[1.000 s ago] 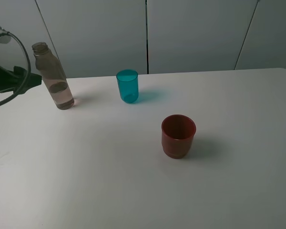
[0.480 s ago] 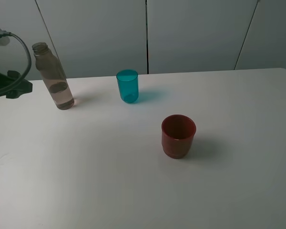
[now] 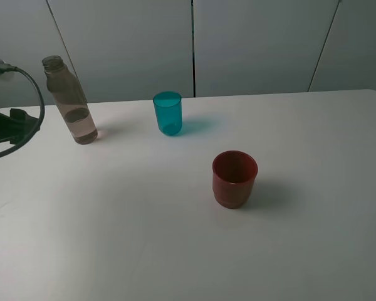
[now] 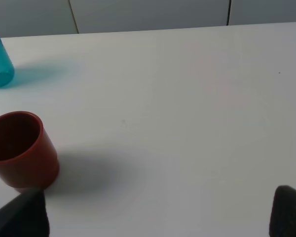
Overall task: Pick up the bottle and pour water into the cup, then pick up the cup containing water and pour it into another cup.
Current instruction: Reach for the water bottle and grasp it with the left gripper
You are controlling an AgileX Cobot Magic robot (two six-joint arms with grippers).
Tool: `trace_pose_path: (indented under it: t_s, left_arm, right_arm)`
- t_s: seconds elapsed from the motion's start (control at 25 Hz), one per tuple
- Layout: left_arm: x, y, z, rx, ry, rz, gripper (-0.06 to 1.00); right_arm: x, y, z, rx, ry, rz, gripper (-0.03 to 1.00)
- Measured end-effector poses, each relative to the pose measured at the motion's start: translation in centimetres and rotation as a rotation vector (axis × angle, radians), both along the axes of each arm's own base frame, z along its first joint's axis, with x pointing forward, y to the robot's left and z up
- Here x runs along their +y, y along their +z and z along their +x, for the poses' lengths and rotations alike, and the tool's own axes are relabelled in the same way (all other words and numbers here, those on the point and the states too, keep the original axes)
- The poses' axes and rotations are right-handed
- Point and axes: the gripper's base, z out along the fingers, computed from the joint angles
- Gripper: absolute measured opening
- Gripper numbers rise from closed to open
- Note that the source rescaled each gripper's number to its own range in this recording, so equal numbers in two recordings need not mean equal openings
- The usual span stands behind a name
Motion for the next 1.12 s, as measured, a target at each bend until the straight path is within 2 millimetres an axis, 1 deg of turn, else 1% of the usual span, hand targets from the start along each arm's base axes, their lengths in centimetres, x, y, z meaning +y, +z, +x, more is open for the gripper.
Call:
trace_pose_path:
  t_s: [0.2,0.36,0.52,1.12]
  left_arm:
    - [-0.3,-0.6,0.5,-0.029,-0.071,0.052,0.99]
    - [-0.6,-1.6,1.4,-0.059,-0.097,0.027,0.99]
    - [-0.7,-2.1,1.9,-0.082,-0.103,0.012,0.99]
    - [-0.4,-1.5,2.4,-0.172,-0.076,0.043,0.99]
  right_arm:
    - [0.0,0.0,0.0,0.000,0.000,0.000,0.76]
    - [0.0,0.0,0.0,0.000,0.000,0.000,0.76]
    - [0.0,0.0,0.0,0.000,0.000,0.000,0.76]
    - [0.0,0.0,0.0,0.000,0.000,0.000,0.76]
